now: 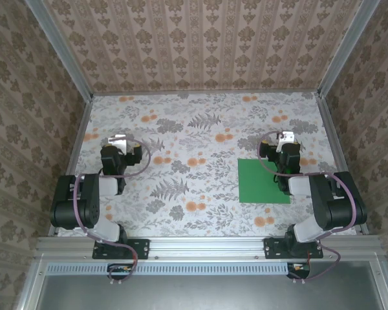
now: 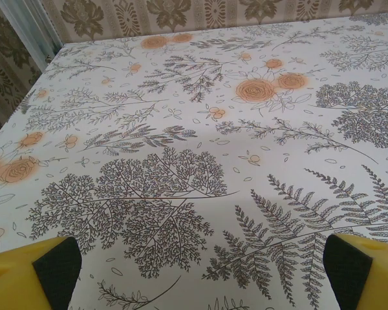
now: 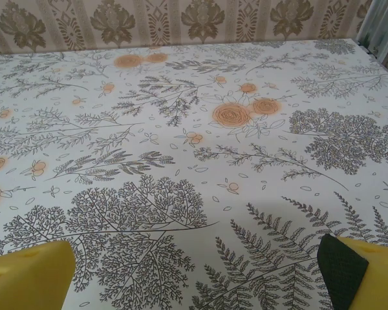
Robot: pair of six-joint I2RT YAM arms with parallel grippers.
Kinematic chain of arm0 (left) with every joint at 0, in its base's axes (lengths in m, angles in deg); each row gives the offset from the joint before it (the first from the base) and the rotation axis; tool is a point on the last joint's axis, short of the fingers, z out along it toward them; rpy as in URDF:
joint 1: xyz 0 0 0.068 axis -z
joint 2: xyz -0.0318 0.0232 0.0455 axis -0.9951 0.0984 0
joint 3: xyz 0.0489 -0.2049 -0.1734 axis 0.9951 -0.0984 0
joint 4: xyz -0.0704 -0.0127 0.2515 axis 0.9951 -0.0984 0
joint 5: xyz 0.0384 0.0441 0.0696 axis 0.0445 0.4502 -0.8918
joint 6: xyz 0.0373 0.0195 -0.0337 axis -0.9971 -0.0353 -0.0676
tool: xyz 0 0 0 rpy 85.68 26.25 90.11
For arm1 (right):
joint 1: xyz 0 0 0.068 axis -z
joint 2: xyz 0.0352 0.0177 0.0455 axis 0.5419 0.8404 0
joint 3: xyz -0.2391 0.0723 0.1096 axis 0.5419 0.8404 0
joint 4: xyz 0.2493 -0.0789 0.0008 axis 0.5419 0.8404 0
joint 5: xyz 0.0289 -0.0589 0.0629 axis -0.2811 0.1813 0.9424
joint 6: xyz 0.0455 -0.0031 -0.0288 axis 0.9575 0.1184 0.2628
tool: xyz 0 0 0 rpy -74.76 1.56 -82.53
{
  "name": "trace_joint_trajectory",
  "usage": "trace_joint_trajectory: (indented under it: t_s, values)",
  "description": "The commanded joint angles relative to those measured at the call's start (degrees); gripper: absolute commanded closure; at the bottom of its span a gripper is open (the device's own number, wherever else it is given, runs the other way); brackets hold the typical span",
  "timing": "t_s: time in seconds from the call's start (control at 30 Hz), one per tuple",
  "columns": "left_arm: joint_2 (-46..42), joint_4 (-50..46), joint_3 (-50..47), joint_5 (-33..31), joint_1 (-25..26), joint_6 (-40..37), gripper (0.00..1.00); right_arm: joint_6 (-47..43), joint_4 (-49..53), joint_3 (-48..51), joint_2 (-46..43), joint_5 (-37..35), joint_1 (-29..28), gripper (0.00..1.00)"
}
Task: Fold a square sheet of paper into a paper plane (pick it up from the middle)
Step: Move the square sheet of paper to the center of the table.
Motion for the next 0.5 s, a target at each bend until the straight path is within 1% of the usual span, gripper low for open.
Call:
trace_joint_trajectory:
  t_s: [0.0,0.47]
  values:
    - [0.1,-0.6,1.0,0.7,-0.5,-0.4,0.0,-0.2,-1.5,-0.1,0.5,0.7,0.3,0.0]
    - [0.1,-0.7,1.1,1.0,-0.7,-0.2,0.0,-0.1,-1.2,-0.3,0.6,0.8,0.4,0.0]
